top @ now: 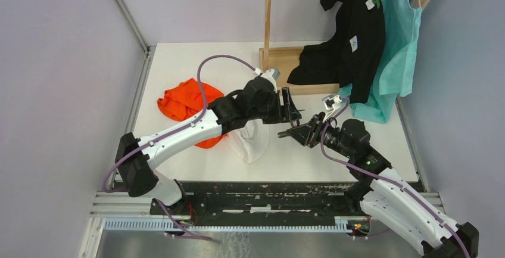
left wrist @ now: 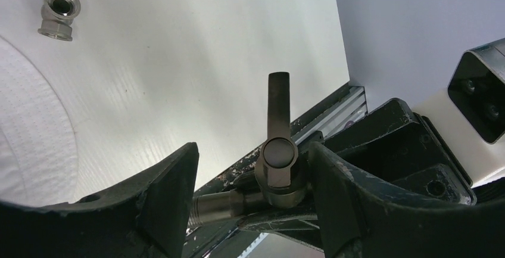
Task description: Install the water faucets
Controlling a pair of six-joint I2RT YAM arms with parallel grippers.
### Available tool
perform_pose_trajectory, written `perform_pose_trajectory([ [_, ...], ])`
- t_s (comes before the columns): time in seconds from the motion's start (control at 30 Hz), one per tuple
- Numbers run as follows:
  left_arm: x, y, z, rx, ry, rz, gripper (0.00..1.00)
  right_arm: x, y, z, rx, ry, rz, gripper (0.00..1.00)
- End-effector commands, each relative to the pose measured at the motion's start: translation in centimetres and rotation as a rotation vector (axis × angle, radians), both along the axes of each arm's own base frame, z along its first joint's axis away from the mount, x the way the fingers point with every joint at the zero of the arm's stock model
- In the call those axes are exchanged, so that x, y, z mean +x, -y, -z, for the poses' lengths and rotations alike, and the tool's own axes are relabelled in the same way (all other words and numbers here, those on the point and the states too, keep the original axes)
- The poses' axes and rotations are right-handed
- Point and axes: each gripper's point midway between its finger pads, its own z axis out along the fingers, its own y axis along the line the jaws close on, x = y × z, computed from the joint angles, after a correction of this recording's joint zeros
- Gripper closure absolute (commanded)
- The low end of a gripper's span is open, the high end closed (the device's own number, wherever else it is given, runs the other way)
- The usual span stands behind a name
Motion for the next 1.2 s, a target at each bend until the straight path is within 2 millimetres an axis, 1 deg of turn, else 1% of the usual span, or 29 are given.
perform_pose_trajectory([
  [0.0, 0.3, 0.3, -3.2, -0.099, 0.026, -0.045, 0.25, 0.8, 0.2, -2.8, 0.067, 0.094, 0.04, 0.99],
  [0.13, 0.1, 0.8, -3.1, -0.126, 0.001, -0.035, 0.27, 0.8, 0.2, -2.8, 0.067, 0.092, 0.036, 0.99],
  [0.3, -0.3, 1.6, -3.3, -0.155, -0.017, -0.005, 0.43, 0.7, 0.2, -2.6, 0.066, 0.09, 0.036, 0.99],
  [0.5, -0.7, 2.0, -3.5, -0.175, -0.031, 0.014, 0.67, 0.8, 0.4, -2.4, 0.059, 0.09, 0.049, 0.99],
  [0.63, -0.6, 2.0, -3.5, -0.175, -0.029, 0.016, 0.84, 0.8, 0.4, -2.6, 0.06, 0.092, 0.048, 0.99],
  [0.7, -0.6, 2.1, -3.2, -0.167, -0.027, 0.019, 0.95, 0.8, 0.4, -2.7, 0.06, 0.093, 0.043, 0.99],
  [0.73, -0.6, 2.1, -3.2, -0.162, -0.02, 0.026, 0.97, 0.7, 0.3, -2.7, 0.059, 0.093, 0.033, 0.99],
  [0.83, -0.5, 2.0, -2.8, -0.137, -0.005, 0.039, 0.97, 0.3, 0.0, -2.5, 0.026, 0.073, 0.001, 0.99],
  [0.87, -0.4, 1.9, -2.6, -0.127, -0.003, 0.04, 0.97, 0.2, 0.0, -2.6, 0.015, 0.071, -0.007, 0.96],
  [1.03, -0.5, 1.8, -2.1, -0.094, 0.014, 0.067, 0.97, -0.2, 0.2, -2.9, -0.016, 0.063, -0.019, 0.7],
  [1.1, -0.6, 1.8, -1.8, -0.079, 0.015, 0.076, 0.97, -0.2, 0.2, -3.2, -0.017, 0.062, -0.017, 0.62],
  [1.17, -0.5, 1.8, -1.4, -0.069, 0.01, 0.091, 0.97, -0.3, 0.2, -3.2, -0.025, 0.046, -0.019, 0.45],
])
